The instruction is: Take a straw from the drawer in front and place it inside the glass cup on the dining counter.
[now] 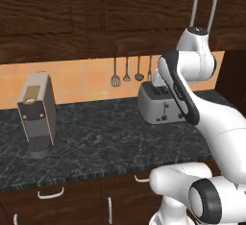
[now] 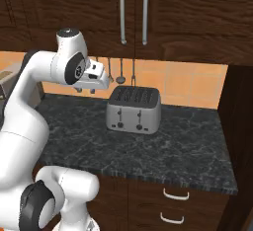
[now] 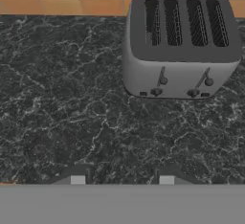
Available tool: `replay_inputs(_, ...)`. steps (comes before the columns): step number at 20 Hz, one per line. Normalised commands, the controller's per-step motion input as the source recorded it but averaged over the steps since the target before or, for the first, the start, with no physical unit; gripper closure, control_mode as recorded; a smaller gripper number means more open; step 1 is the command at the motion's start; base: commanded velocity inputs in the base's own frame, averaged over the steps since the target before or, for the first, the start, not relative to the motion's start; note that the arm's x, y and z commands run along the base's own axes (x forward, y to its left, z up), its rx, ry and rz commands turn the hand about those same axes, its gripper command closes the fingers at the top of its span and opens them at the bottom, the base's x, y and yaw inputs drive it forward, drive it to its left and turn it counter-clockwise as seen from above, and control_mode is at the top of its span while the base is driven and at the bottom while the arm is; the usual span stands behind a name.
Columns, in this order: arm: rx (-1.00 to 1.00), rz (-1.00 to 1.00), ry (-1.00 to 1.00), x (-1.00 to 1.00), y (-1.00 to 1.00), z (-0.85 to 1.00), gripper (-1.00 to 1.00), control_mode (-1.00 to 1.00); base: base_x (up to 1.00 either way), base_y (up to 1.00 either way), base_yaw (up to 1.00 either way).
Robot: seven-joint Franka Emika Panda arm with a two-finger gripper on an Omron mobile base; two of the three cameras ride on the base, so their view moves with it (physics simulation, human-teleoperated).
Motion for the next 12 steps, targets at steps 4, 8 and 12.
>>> replay_inputs(4, 0.0, 0.0, 0.0, 0.0, 0.0, 0.0, -1.0, 1.0, -0.54, 0.04, 0.0)
replay_inputs(8, 0.0, 0.0, 0.0, 0.0, 0.0, 0.0, -1.0, 1.0, -0.9, 0.44, -0.07)
replay_inputs(12, 0.0, 0.0, 0.0, 0.0, 0.0, 0.0, -1.0, 1.0, -0.11, 0.71, -0.5)
